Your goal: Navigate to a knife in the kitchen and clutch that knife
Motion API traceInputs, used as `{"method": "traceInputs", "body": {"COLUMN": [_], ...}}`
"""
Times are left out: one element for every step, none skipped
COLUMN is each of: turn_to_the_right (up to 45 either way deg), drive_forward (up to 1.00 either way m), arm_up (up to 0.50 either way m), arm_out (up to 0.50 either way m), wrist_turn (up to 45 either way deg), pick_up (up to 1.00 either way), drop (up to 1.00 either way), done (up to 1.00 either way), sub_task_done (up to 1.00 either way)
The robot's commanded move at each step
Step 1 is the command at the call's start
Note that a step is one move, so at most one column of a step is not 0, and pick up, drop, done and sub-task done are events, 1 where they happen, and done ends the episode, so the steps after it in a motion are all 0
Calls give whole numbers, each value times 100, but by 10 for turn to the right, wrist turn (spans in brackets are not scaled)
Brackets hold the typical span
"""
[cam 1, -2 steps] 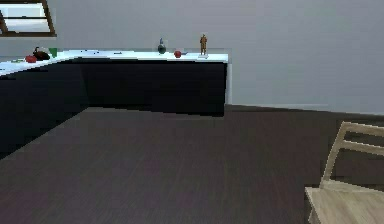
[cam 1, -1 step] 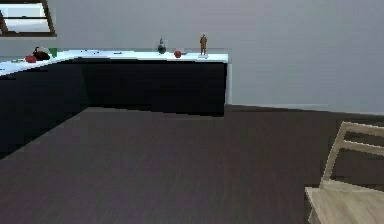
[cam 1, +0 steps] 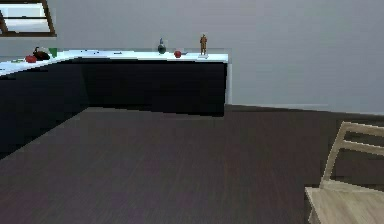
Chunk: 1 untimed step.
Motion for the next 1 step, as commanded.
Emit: {"method": "traceInputs", "body": {"turn_to_the_right": [0], "drive_forward": [0], "arm_up": [0], "arm_out": [32], "wrist_turn": [0], "pick_up": [0], "drop": [0], "done": [0], "sub_task_done": [0]}}
